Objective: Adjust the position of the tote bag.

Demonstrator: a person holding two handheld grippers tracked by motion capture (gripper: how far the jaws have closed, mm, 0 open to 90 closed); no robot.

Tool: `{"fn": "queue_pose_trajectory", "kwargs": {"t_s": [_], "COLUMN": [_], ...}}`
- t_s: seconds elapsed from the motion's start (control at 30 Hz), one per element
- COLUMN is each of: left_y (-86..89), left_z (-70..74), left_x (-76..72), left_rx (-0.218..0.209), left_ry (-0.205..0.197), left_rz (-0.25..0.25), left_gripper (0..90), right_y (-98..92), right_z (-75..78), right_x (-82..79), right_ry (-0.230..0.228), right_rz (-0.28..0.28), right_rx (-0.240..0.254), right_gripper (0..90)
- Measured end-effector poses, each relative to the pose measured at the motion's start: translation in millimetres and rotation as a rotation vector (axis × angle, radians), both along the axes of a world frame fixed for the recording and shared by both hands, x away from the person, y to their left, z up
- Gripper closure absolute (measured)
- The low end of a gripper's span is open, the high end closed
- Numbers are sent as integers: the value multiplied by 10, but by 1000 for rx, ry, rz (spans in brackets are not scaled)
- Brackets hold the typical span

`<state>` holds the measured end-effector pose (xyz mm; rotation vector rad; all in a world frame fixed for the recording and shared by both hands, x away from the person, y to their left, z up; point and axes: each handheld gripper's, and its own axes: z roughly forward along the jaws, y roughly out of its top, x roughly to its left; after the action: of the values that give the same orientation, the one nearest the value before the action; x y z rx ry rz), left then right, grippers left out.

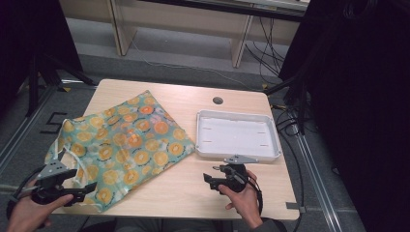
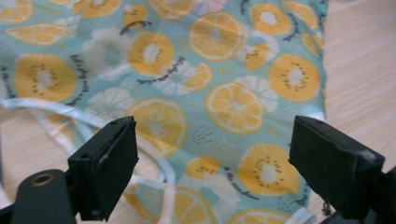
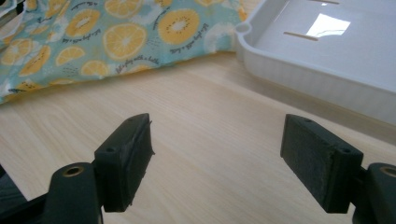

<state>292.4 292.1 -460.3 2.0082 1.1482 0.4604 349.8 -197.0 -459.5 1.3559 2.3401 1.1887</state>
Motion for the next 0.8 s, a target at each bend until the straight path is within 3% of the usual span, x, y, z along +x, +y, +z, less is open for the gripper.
{"fn": "queue_pose_trajectory", "kwargs": {"t_s": [0.03,0.07,0.1,0.13,0.2,0.23,0.4,0.43,0.5,0.57,0.6,0.63,0.67,0.73,0.77,0.8], "left_y": [0,-57,-98,-161,-208,-225,-475,-527,-628,-704,-752,-796,-834,-923,-941,-970], "left_z": [0,-9,-18,-31,-42,-35,-93,-111,-149,-173,-187,-202,-213,-241,-245,-263], "left_x": [0,-3,-4,-17,-32,-27,-84,-85,-77,-37,-23,-1,36,86,136,163], "left_rx": [0,24,29,29,35,82,118,137,170,184,172,170,193,235,277,285], "left_ry": [0,18,24,44,40,39,82,90,90,84,87,72,48,66,42,33], "left_rz": [0,-20,-28,-46,-51,-97,-136,-152,-157,-183,-177,-180,-201,-206,-236,-229], "left_gripper": [149,149,149,150,150,151,151,151,154,152,152,152,152,156,165,171], "right_y": [0,46,42,65,91,119,203,224,237,244,269,261,271,278,280,280], "right_z": [0,1,-14,-21,-25,-22,-34,-53,-32,-45,-52,-43,-47,-59,-60,-63], "right_x": [0,-15,14,21,31,25,21,24,14,21,14,21,17,19,16,19], "right_ry": [0,35,3,9,4,18,32,8,45,15,17,23,14,-12,-7,-13], "right_rz": [0,-16,8,17,31,33,64,62,64,77,71,98,93,96,95,100], "right_rx": [0,-1,-24,-20,-28,-23,-31,-24,-43,-58,-35,-47,-44,-54,-56,-56], "right_gripper": [254,251,247,246,246,245,242,242,242,241,241,241,241,241,241,241]}}
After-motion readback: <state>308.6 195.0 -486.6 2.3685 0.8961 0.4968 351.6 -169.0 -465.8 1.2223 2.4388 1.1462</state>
